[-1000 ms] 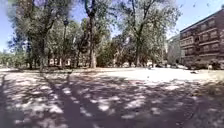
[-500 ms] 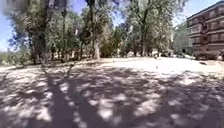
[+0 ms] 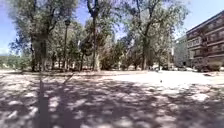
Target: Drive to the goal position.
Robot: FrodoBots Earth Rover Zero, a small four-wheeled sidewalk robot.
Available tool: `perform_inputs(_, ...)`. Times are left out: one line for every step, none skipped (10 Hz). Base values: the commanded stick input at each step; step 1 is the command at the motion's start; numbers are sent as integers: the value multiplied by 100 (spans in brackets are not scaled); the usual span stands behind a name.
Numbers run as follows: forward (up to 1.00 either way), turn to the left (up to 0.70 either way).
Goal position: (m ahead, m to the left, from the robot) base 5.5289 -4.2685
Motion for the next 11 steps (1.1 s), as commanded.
perform_inputs(85, 0)
perform_inputs(85, 0)
perform_inputs(85, 0)
perform_inputs(85, 0)
perform_inputs(85, 0)
perform_inputs(85, 0)
perform_inputs(85, 0)
perform_inputs(85, 0)
perform_inputs(85, 19)
perform_inputs(85, 28)
perform_inputs(85, 33)
